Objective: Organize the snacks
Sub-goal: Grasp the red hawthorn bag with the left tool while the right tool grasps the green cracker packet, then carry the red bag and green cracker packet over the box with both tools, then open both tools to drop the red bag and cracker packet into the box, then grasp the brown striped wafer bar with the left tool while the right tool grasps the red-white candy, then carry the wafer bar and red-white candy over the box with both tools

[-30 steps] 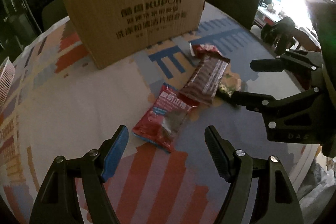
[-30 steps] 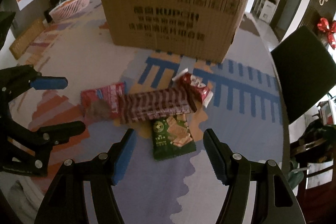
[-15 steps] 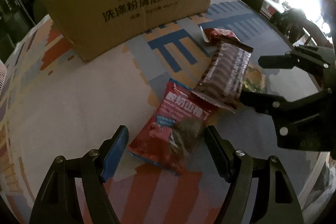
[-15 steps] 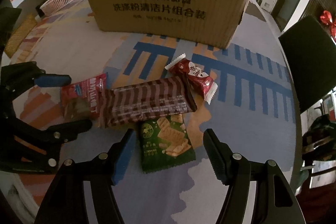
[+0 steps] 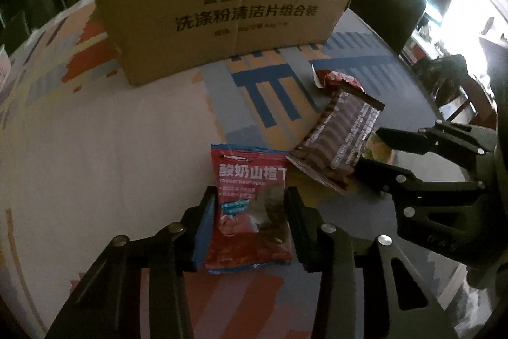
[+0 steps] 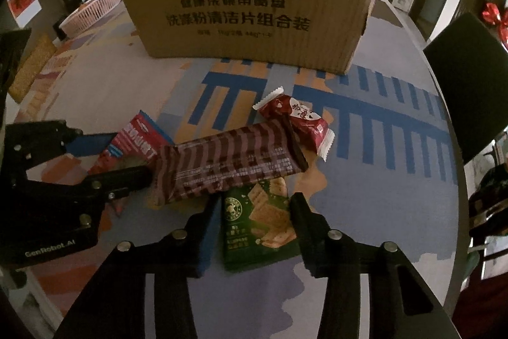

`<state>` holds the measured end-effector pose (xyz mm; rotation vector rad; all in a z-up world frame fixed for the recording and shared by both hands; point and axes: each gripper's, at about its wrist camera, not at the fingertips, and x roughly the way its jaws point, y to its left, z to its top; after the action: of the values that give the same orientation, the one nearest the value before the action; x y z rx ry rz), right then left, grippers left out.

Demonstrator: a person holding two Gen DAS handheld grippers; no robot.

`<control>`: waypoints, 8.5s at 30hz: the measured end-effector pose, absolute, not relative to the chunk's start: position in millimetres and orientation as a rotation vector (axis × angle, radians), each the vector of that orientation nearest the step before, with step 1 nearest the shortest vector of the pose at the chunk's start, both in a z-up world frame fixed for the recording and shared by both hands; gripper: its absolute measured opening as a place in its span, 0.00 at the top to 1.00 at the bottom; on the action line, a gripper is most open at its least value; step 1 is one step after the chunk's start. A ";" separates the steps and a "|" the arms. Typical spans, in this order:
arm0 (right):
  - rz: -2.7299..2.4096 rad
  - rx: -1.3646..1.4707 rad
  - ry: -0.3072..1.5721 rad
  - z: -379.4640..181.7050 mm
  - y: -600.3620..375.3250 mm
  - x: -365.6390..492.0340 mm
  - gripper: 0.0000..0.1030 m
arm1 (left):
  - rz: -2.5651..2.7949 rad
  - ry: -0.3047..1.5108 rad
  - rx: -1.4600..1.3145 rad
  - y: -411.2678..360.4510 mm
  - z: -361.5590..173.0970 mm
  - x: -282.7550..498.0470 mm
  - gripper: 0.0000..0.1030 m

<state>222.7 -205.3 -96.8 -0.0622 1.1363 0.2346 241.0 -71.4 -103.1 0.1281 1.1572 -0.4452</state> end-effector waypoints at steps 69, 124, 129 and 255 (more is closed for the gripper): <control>0.221 -0.061 0.713 60.1 -218.5 226.0 0.58 | -0.417 0.756 -0.005 -72.5 62.4 247.5 0.60; 0.248 -0.174 0.676 64.9 -226.6 256.8 0.46 | -0.433 0.717 0.221 -96.2 61.9 258.0 0.35; 0.253 -0.190 0.732 43.5 -233.1 245.2 0.46 | -0.468 0.769 0.269 -108.3 40.6 244.8 0.35; 0.213 0.022 0.677 84.0 -221.5 285.3 0.77 | -0.416 0.702 -0.032 -66.1 78.8 321.2 0.67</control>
<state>285.3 -221.5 84.0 0.0218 0.6767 0.2135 321.2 -66.1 78.8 -0.0320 0.7023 -0.4162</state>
